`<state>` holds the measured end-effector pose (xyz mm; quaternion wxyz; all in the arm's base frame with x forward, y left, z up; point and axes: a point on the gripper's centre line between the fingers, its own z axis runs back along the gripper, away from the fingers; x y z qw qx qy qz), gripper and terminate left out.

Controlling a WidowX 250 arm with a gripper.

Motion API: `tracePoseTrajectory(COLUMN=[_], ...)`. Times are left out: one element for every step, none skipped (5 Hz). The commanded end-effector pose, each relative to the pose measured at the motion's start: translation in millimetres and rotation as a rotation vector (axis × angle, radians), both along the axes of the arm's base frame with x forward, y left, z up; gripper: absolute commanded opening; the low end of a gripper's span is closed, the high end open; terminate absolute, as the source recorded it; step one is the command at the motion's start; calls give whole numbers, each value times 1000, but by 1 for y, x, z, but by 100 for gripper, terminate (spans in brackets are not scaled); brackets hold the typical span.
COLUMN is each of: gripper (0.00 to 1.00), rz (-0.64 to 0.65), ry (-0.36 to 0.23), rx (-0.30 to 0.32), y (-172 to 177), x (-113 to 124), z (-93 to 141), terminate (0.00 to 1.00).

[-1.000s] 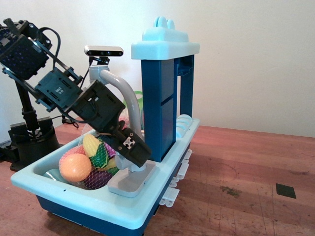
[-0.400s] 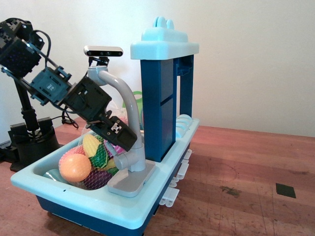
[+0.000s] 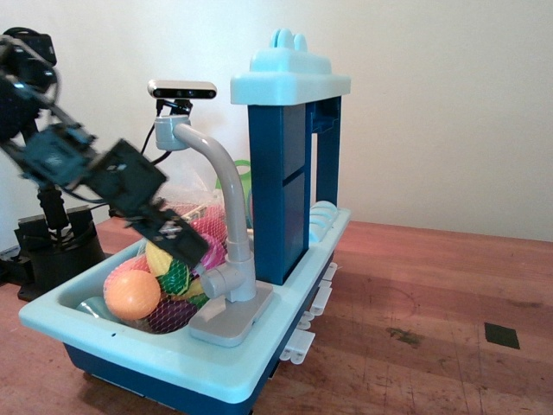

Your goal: Turn lever vertical to front

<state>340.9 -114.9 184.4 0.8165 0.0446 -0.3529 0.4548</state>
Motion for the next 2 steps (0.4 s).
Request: tracePoseTrajectory(gripper=[100, 100], rz=[-7, -31], ry=[-33, -7], rx=[-38, -54], y=[2, -4], x=[-19, -24], z=[28, 26], terminate=[0, 0])
